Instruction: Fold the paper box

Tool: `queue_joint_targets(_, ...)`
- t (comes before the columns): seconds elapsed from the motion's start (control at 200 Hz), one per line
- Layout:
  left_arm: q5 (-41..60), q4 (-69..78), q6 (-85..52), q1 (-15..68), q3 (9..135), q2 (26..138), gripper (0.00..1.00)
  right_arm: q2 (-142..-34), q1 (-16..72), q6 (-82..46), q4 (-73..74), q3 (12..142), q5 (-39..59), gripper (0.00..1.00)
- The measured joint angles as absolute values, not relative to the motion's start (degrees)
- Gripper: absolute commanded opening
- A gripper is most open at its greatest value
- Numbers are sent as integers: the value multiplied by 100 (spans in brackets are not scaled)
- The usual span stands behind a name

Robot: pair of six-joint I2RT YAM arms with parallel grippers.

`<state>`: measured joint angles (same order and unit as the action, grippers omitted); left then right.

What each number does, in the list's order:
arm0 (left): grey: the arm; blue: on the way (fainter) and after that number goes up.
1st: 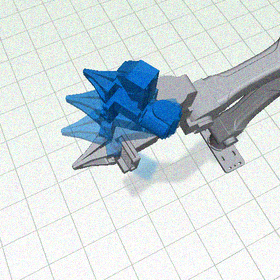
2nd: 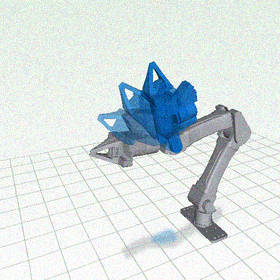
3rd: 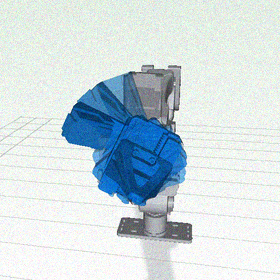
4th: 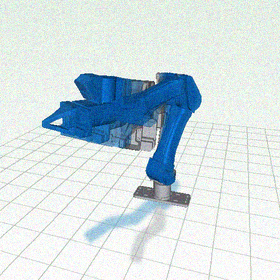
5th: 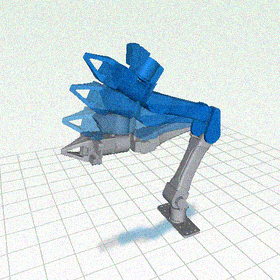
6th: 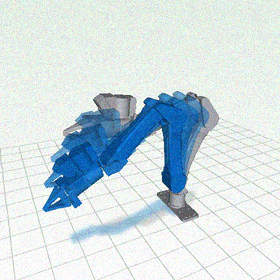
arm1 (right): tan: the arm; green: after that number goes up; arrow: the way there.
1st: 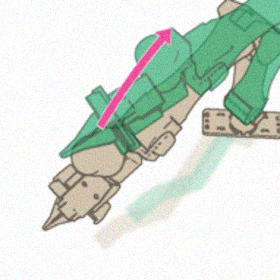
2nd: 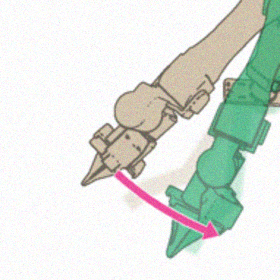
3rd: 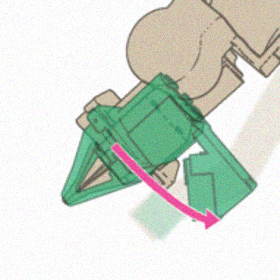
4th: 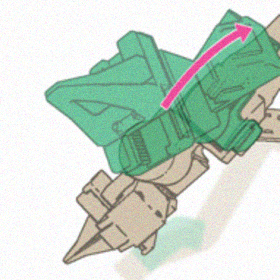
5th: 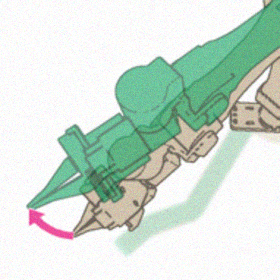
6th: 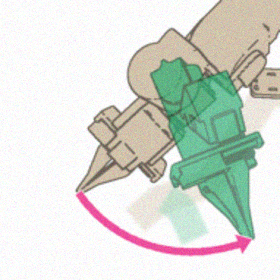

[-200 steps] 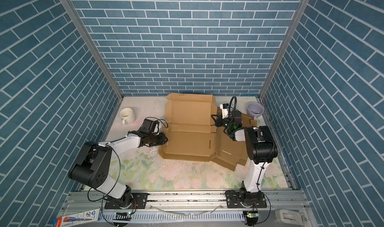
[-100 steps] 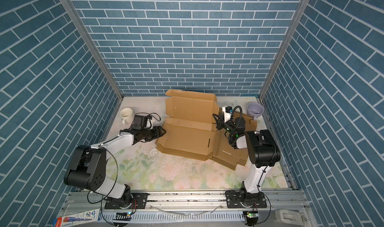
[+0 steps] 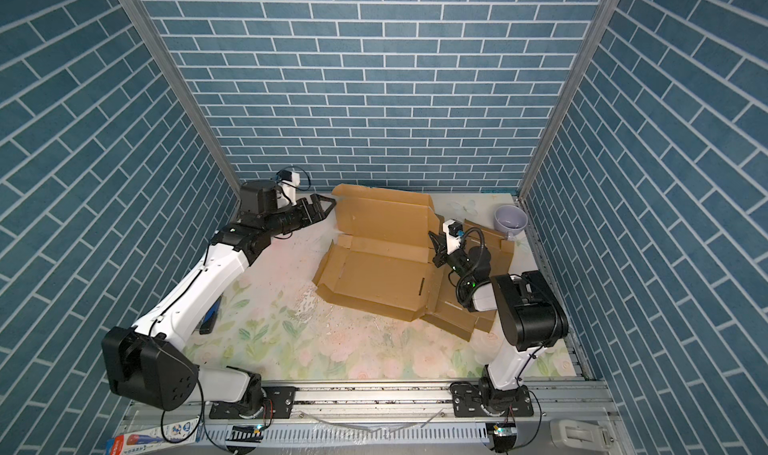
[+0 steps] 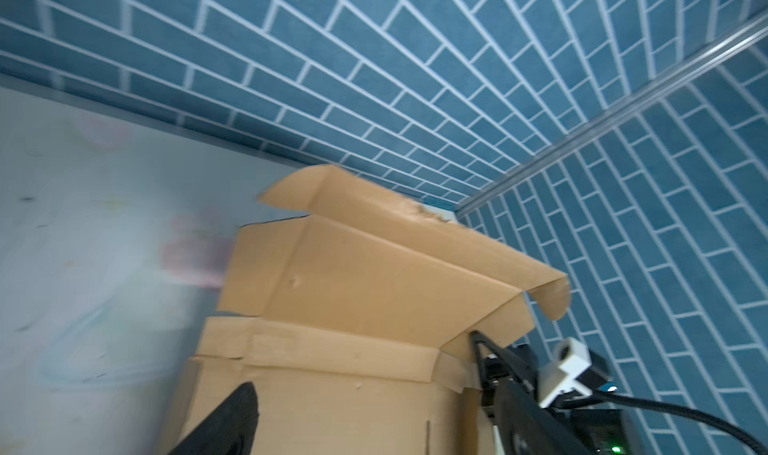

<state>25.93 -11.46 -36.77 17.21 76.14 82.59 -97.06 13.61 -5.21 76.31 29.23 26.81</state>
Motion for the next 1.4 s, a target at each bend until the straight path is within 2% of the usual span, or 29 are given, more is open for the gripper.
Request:
queue_joint_targets(0.255, 2703, -567, -4676, 2510, 8099, 9076, 91, -9489, 1739, 281, 7682, 2668, 2040, 0)
queue_joint_targets(0.62, 2707, -5, -5557, 2580, 8064, 9426, 86, -9253, 2276, 1175, 7747, 2429, 1275, 0)
queue_joint_targets(0.82, 2735, 233, -5835, 2580, 7806, 9627, 80, -9065, 2593, 1671, 7797, 2287, 895, 0)
queue_joint_targets(0.98, 2788, 421, -6042, 2567, 7577, 9642, 67, -8997, 2794, 1968, 7843, 2235, 687, 0)
queue_joint_targets(1.055, 2836, 558, -6173, 2554, 7502, 9642, 56, -8997, 2856, 2012, 7850, 2215, 628, 0)
queue_joint_targets(1.235, 2902, 867, -6386, 2543, 7266, 9644, 36, -8978, 2908, 2029, 7773, 2202, 580, 19)
queue_joint_targets(1.4, 2919, 1072, -6580, 2543, 6997, 9631, 29, -8600, 2936, 1890, 7308, 2080, 670, 31)
